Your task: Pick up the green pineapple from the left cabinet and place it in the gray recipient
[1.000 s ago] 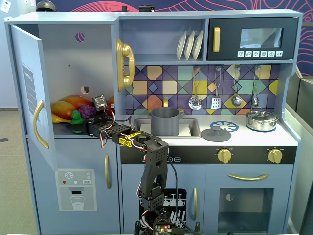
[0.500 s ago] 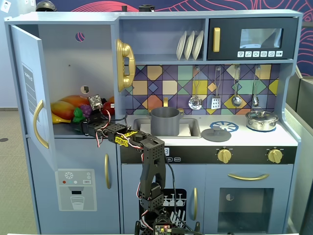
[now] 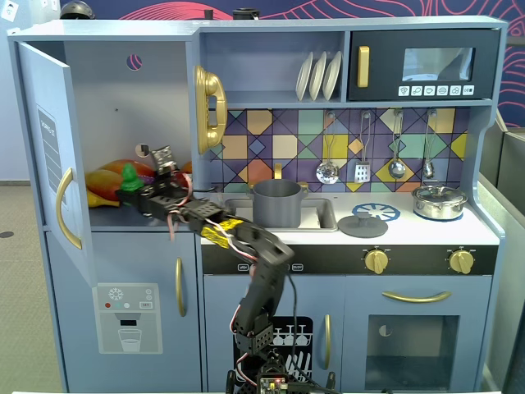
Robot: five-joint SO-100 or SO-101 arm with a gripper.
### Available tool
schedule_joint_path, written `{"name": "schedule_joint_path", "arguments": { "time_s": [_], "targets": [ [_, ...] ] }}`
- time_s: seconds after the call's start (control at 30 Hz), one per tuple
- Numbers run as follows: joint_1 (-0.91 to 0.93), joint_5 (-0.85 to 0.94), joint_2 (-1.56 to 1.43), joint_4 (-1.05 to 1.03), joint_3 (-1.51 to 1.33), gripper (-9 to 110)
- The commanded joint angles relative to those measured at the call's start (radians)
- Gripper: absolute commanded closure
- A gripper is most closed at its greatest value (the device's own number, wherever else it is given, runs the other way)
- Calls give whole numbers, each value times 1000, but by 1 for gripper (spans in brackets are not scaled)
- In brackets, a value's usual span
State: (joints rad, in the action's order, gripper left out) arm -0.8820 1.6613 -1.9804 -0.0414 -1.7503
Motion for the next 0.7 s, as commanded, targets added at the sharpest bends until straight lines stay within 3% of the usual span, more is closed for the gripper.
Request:
{"name": "schedule_joint_path", "arguments": {
  "time_s": [0.0, 0.23, 0.37, 0.53, 0.67],
  "targets": [
    [14, 54, -321, -31, -94, 102],
    [281, 38, -693, -247, -199, 102],
    [495, -78, -824, -370, -213, 102],
    [678, -112, -811, -402, -201, 102],
    [790, -140, -675, -275, -195, 102]
  ]
}}
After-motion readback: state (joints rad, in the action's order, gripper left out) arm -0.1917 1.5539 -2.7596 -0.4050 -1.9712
